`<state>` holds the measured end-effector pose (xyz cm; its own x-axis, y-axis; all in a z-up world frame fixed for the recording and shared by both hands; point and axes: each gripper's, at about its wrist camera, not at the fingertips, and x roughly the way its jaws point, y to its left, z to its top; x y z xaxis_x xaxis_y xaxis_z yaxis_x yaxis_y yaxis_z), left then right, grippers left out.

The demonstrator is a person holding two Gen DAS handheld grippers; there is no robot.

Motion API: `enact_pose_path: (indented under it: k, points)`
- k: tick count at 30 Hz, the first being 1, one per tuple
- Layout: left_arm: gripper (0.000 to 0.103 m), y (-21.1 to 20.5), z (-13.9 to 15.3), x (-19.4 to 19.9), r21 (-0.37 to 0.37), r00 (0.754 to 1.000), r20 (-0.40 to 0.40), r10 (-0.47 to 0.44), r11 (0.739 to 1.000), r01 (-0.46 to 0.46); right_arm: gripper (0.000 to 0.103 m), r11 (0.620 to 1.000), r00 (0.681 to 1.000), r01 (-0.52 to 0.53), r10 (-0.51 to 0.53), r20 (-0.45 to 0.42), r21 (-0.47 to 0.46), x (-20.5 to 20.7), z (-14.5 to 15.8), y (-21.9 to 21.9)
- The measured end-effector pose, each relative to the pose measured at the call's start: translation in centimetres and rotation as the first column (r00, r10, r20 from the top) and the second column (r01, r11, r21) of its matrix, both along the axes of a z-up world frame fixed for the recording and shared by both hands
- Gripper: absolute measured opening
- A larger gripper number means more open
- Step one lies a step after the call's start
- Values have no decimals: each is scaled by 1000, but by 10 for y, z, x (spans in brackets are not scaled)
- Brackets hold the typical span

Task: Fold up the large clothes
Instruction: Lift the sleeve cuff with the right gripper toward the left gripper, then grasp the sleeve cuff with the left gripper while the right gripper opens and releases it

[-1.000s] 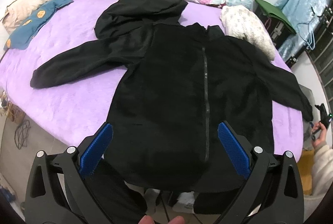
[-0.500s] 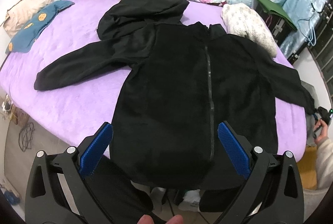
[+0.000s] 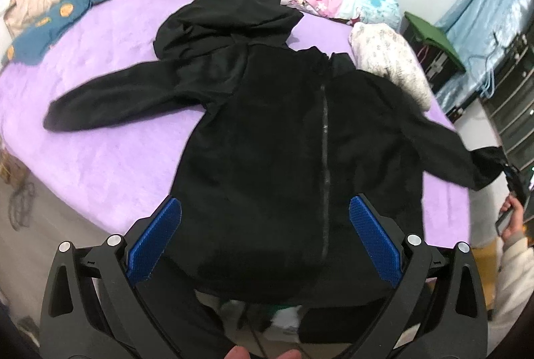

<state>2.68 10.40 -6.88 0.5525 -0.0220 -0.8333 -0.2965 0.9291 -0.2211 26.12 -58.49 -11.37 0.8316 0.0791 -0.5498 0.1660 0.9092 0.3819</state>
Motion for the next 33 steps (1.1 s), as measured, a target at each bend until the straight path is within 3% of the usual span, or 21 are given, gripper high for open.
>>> enact_pose_path:
  k: [5,8,12,14,16,20,22,26,33]
  points:
    - [97,18,1,0,-71,1000,26,16,997,-14,14,978,980,-164,176,90,-125,-4,66,95]
    - [97,32,3,21,-180,1000,30,3,984,2,14,937,946,-265,299,126,-227,-10,99,169]
    - [97,47,17,56,-284,998,45,-32,958,43,14,881,889,-387,435,144,-272,-24,118,261]
    - [97,51,24,71,-340,997,57,-52,938,69,14,848,860,-431,489,143,-310,-33,120,308]
    - [97,55,24,89,-422,996,45,-82,902,94,14,804,828,-468,544,135,-367,-44,120,357]
    - [97,59,18,120,-600,994,23,-107,794,100,14,738,777,-536,621,103,-411,-58,111,429]
    - [97,59,19,132,-631,994,28,-109,769,102,14,704,752,-565,654,82,-431,-68,103,460]
    - [97,67,16,151,-661,994,19,-107,745,93,14,634,706,-611,708,38,-474,-83,86,512]
    - [97,77,-6,180,-724,994,-11,-105,687,65,14,545,669,-627,743,-26,-557,-105,53,565]
